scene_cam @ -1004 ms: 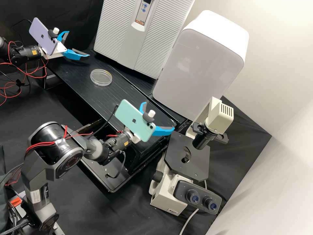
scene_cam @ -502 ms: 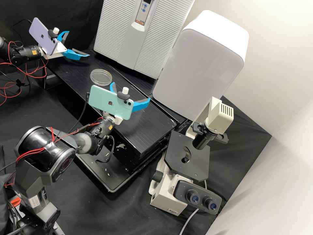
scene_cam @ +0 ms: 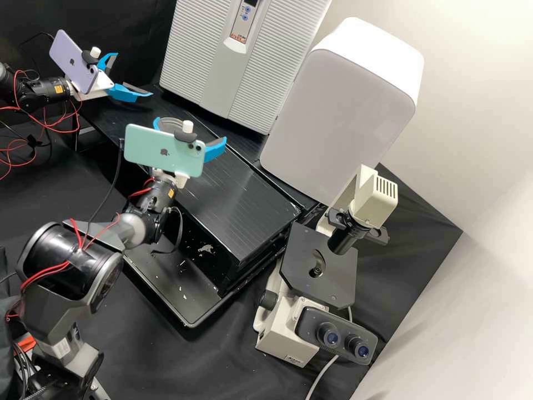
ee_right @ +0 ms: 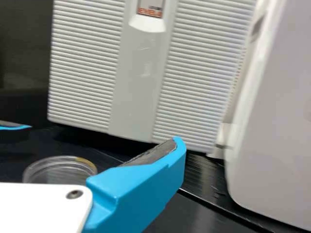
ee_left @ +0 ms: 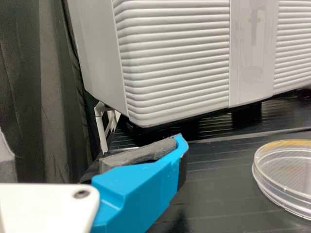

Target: Slide the petri dish to the right

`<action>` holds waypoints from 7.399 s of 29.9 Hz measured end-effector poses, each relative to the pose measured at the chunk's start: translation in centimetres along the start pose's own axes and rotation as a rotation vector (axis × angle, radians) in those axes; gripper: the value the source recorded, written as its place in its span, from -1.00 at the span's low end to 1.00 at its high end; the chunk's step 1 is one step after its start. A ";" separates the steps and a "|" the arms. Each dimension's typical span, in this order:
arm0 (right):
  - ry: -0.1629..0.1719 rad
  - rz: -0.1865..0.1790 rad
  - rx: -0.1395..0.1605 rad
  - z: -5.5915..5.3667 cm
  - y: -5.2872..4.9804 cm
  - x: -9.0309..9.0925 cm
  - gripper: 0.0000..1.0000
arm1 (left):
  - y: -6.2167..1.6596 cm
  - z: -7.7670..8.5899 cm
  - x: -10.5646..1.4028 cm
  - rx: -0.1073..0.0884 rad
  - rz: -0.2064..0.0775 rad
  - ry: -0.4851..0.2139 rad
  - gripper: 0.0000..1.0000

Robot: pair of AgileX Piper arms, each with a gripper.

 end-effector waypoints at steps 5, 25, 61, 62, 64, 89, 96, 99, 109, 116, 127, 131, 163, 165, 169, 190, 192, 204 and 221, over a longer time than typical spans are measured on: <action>-0.013 -0.044 0.003 -0.7 -0.3 1.2 1.00 | 0.00 0.0 0.0 0.000 0.000 0.000 1.00; -0.222 -0.057 -0.012 -2.3 -1.4 6.7 1.00 | 0.00 0.0 0.0 0.000 0.000 0.000 1.00; -0.174 -0.400 0.207 -4.6 -6.0 6.9 1.00 | 0.00 0.0 0.0 0.000 0.000 0.000 1.00; -0.176 -0.396 0.220 -4.6 -5.9 7.0 1.00 | 0.00 0.0 0.0 0.000 0.000 0.000 1.00; -0.189 -0.387 0.242 -4.5 -5.7 7.1 1.00 | 0.00 0.0 0.0 0.000 0.000 0.000 1.00; -0.427 -0.305 0.085 -2.4 -5.1 8.4 1.00 | 0.00 0.0 0.0 0.000 0.000 0.000 1.00; -0.438 -0.301 0.092 -2.4 -5.2 9.8 1.00 | 0.00 0.0 0.0 0.000 0.000 0.000 1.00; -0.442 -0.298 0.097 -2.4 -5.1 10.0 1.00 | 0.00 0.0 0.0 0.000 0.000 0.000 1.00; -0.444 -0.298 0.096 -2.5 -5.1 10.7 1.00 | 0.00 0.0 0.0 0.000 0.000 0.000 1.00; -0.443 -0.292 0.095 -2.6 -5.0 11.1 1.00 | 0.00 0.0 0.0 0.000 0.000 0.000 1.00; -0.435 -0.274 0.097 -2.8 -4.9 12.0 1.00 | 0.00 0.0 0.0 0.000 0.000 0.000 1.00; -0.432 -0.275 0.090 -2.7 -4.9 12.2 1.00 | 0.00 0.0 0.0 0.000 0.000 0.000 1.00; -0.346 -0.182 -0.037 -3.5 -4.3 12.7 -1.00 | 0.00 0.0 0.0 0.000 0.000 0.000 1.00; -0.356 -0.184 -0.024 -3.4 -4.3 12.7 -1.00 | 0.00 0.0 0.0 0.000 0.000 0.000 1.00; -0.392 -0.189 0.016 -3.1 -4.4 12.6 -1.00 | 0.00 0.0 0.0 0.000 0.000 0.000 1.00; -0.506 -0.257 0.131 -2.4 -5.1 12.0 1.00 | 0.00 0.0 0.0 0.000 0.000 0.000 1.00; -0.509 -0.258 0.142 -2.4 -5.0 12.0 1.00 | 0.00 0.0 0.0 0.000 0.000 0.000 1.00; -0.521 -0.267 0.176 -2.0 -4.6 11.3 -1.00 | 0.00 0.0 0.0 0.000 0.000 0.000 1.00; -0.525 -0.261 0.164 -1.6 -4.2 10.4 -1.00 | 0.00 0.0 0.0 0.000 0.000 0.000 1.00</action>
